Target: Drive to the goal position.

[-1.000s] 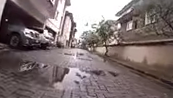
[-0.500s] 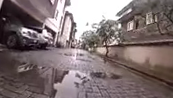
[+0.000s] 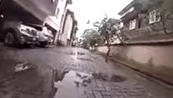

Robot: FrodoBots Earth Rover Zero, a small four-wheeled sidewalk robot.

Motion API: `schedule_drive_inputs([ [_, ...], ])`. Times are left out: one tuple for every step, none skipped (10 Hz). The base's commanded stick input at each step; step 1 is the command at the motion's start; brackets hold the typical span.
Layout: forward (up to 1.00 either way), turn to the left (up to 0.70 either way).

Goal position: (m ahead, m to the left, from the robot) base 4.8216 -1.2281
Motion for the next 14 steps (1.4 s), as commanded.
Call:
schedule_drive_inputs([
  [0.50, 0.00],
  [0.50, 0.00],
  [0.50, 0.00],
  [0.50, 0.00],
  [0.50, 0.00],
  [0.50, 0.00],
  [0.50, 0.00],
  [0.50, 0.00],
  [0.50, 0.00],
  [0.50, 0.00],
  [0.50, 0.00],
  [0.50, 0.00],
  [0.50, 0.00],
  [0.50, 0.00],
])
